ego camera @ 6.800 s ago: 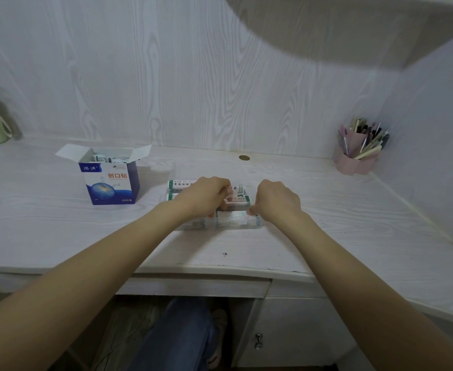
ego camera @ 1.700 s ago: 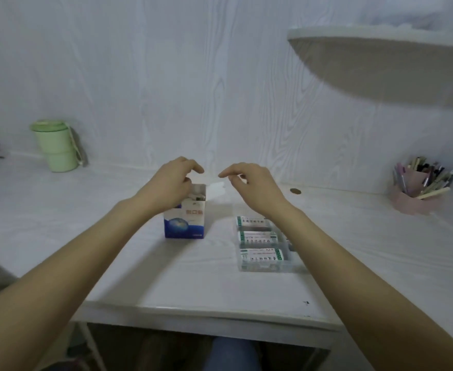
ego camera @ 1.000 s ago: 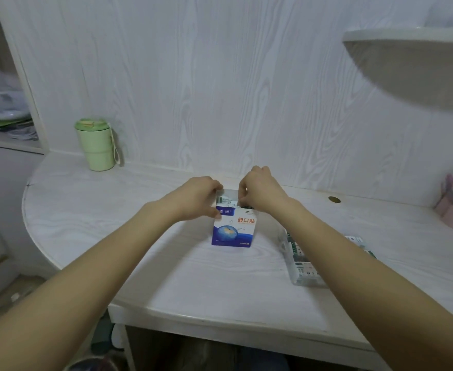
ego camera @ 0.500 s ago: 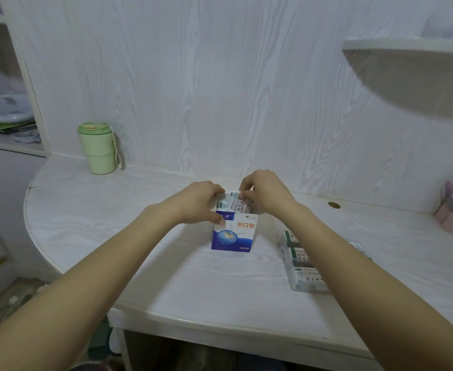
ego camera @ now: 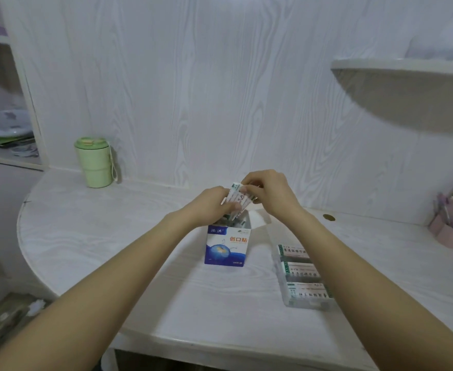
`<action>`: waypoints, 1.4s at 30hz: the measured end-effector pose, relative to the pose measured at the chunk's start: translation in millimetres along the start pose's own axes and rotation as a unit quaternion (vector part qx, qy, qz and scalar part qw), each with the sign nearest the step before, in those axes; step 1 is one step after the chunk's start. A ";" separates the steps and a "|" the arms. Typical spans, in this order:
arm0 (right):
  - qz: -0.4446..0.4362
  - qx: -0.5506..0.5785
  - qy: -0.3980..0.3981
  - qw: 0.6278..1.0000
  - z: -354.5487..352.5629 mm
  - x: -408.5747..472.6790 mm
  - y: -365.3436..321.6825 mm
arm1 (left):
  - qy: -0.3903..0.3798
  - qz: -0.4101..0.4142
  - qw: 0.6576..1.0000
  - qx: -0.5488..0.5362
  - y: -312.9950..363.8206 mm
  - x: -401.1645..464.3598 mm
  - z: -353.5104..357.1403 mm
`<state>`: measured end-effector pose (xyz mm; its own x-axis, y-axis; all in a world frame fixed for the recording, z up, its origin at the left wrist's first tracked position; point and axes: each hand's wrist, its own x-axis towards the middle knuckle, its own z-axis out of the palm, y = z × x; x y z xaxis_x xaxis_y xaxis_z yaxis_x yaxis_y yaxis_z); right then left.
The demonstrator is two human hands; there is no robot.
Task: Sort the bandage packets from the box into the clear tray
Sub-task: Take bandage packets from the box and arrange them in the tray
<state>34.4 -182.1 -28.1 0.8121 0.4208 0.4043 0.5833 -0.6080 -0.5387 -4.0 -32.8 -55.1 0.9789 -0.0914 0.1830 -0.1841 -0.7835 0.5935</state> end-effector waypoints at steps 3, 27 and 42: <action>0.012 0.088 0.029 0.996 -10.3 -2.1 2.1 | -0.001 0.017 0.999 -0.045 6.9 4.9 -1.6; 0.181 0.369 0.068 0.909 -87.9 -108.7 78.4 | -0.072 -0.055 0.900 -0.426 106.9 -9.8 84.1; 0.179 0.279 0.049 0.942 -97.5 -129.6 116.9 | -0.029 -0.164 0.882 -0.441 124.3 -0.1 123.6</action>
<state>-4.5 -373.4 -71.4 0.9690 0.1749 0.1745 0.2138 -0.2392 -0.9471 -16.0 -206.1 -78.2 0.9906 -0.0007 -0.1368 0.1368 0.0060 0.9906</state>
